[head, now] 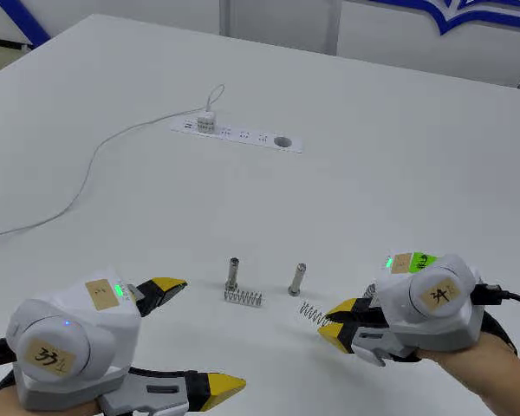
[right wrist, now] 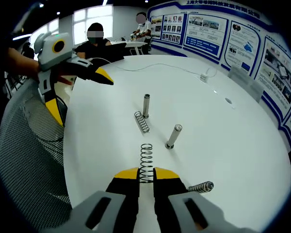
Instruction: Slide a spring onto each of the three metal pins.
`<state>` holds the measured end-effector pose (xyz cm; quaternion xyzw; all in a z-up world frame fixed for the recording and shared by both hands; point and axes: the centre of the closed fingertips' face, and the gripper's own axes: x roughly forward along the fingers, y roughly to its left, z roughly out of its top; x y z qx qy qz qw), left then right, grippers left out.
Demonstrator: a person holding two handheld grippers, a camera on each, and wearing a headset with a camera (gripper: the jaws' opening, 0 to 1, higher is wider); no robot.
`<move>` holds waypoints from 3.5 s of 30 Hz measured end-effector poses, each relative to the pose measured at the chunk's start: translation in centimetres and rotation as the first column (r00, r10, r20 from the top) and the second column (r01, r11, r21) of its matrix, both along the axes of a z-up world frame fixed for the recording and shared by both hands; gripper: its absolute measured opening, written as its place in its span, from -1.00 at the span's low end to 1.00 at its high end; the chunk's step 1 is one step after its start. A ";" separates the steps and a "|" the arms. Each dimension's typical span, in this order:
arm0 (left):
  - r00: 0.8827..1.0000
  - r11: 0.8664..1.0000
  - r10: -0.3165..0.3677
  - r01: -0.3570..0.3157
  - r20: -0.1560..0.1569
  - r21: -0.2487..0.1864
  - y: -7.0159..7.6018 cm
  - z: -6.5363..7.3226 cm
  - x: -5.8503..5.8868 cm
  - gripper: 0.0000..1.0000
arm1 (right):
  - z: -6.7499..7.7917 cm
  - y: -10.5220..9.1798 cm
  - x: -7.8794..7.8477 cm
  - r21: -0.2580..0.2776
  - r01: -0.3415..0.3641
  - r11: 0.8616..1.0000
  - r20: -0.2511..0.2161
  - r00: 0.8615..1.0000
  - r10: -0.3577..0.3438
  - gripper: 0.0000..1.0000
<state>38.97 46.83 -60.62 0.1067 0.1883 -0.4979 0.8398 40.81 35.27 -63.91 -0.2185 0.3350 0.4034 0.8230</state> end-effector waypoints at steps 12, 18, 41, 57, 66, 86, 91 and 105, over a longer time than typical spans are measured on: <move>0.990 0.991 -0.136 0.135 0.035 0.027 -3.9 0.7 0.2 0.31 | 2.2 1.4 -1.8 0.010 -0.089 0.996 0.053 0.995 0.088 -0.78; 0.977 0.978 -0.206 0.205 0.046 0.041 -5.5 1.0 -0.2 0.25 | 3.1 2.3 -2.8 -0.020 -0.163 0.986 0.079 0.983 0.164 -0.78; 0.909 0.911 -0.407 0.398 0.088 0.106 -7.9 1.3 -2.6 -0.51 | 4.0 4.1 -4.6 -0.095 -0.306 0.947 0.103 0.943 0.315 -0.78; 0.845 0.862 -0.495 0.449 0.201 0.236 -7.7 0.9 -2.6 -0.77 | 4.2 4.5 -4.8 -0.115 -0.346 0.931 0.097 0.929 0.358 -0.78; 0.846 0.862 -0.496 0.452 0.195 0.232 -7.7 0.9 -2.6 -0.79 | 4.3 4.5 -4.6 -0.112 -0.346 0.931 0.100 0.929 0.358 -0.75; 0.843 0.864 -0.494 0.449 0.214 0.227 -7.6 1.4 -3.0 -0.79 | 4.1 4.1 -5.0 -0.071 -0.346 0.936 0.060 0.935 0.350 -0.76; 0.839 0.861 -0.498 0.448 0.219 0.241 -7.4 1.2 -3.0 -0.79 | 5.1 4.7 -5.2 -0.004 -0.340 0.940 0.059 0.939 0.340 -0.77; 0.889 0.903 -0.420 0.387 0.186 0.187 -7.4 1.7 -2.6 -0.79 | 8.1 6.8 -4.8 0.179 -0.311 0.933 0.100 0.950 0.297 -0.78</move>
